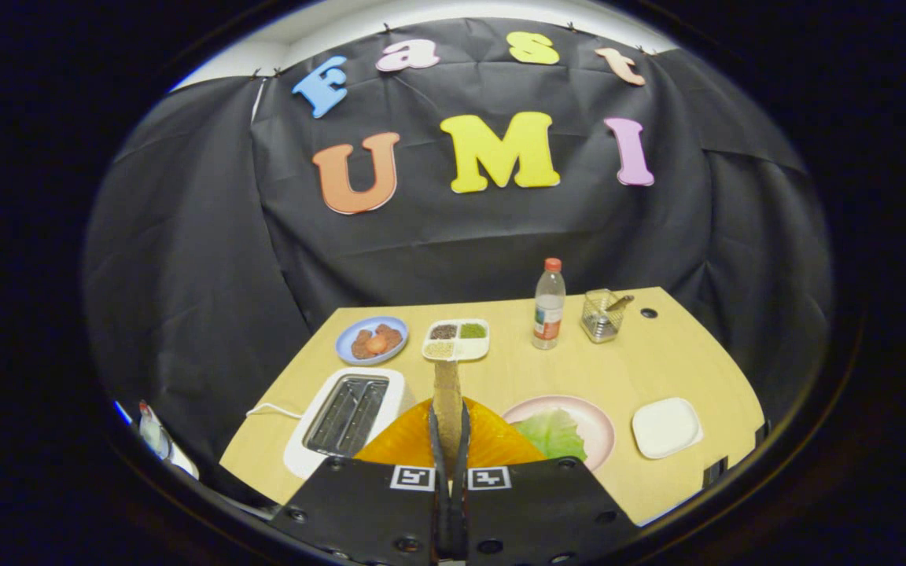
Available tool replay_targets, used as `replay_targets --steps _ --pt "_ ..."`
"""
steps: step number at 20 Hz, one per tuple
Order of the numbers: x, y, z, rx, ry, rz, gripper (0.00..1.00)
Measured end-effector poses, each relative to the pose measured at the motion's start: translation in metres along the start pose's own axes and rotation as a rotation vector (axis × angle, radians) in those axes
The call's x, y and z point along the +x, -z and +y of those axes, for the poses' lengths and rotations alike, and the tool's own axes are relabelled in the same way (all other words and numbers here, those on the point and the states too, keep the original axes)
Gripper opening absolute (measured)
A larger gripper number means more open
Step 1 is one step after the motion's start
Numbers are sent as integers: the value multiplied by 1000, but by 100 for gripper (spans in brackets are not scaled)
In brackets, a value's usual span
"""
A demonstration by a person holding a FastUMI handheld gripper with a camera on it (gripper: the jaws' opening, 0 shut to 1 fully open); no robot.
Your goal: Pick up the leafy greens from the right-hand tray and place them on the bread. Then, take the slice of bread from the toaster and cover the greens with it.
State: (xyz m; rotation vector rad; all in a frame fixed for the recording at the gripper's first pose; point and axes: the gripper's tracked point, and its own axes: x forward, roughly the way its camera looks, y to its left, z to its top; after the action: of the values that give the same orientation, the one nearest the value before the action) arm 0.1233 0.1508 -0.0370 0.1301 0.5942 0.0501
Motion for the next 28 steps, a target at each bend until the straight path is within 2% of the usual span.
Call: replay_targets --steps 9,17,20,21,28 --pt "62 34 -72 86 36 55 1" --pt "99 57 -96 97 3 142 1" --pt "103 62 -116 75 38 136 1" --pt "105 64 -122 61 58 139 6" --pt "124 88 -148 35 113 193 7"
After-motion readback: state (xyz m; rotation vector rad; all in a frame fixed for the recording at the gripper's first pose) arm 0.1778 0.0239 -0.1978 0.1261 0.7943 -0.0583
